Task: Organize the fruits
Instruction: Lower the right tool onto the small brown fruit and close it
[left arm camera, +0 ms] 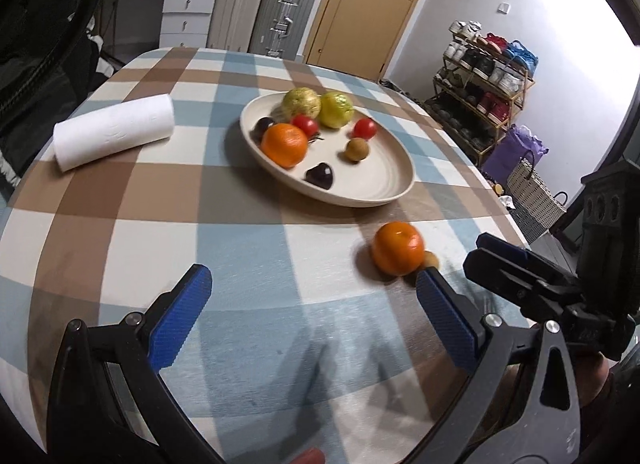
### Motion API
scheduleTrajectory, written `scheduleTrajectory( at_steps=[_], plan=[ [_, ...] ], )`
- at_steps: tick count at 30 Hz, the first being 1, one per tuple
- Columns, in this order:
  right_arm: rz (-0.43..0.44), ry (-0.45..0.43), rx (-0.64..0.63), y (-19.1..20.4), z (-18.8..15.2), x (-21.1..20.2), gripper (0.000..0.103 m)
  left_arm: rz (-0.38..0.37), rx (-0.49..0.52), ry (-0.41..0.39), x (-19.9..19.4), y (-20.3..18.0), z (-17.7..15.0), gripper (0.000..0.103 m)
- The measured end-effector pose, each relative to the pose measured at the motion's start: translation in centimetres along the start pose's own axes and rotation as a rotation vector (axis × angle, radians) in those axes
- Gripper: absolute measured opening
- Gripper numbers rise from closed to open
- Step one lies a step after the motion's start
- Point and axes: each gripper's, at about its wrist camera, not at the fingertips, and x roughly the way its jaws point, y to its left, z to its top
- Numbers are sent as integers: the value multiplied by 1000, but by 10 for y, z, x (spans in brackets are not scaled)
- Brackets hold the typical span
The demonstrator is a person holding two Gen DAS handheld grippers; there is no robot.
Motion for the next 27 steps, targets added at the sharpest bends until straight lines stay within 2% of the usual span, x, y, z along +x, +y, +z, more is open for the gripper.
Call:
scheduleTrajectory(
  at_steps=[2,8,11,13,17,18,20,22,27],
  plan=[
    [3,18,13,-1,0,4,100,6,-12,-2,0,6,0,102],
    [-11,57,5,-1,-2,16,75,16,-22,-4,1,17,3,102],
    [-7,67,-6,0,-2,17,65,18,-23,-7,1,19,6,102],
    [-3,80,-15,1,-3,20,54,18,-22,-9,2,19,8,102],
    [13,93,-8,0,-4,22,46,28,-14,-16,1,16,12,102],
    [25,92,0,-1,-4,22,39,31,-12,-18,2,16,13,102],
    [33,86,7,-2,-4,21,36,36,-10,-18,1,15,14,102],
    [34,88,6,-2,-5,20,25,47,-8,-17,2,14,15,102],
    [43,75,2,-1,-5,16,24,58,1,-18,1,10,16,102]
  ],
)
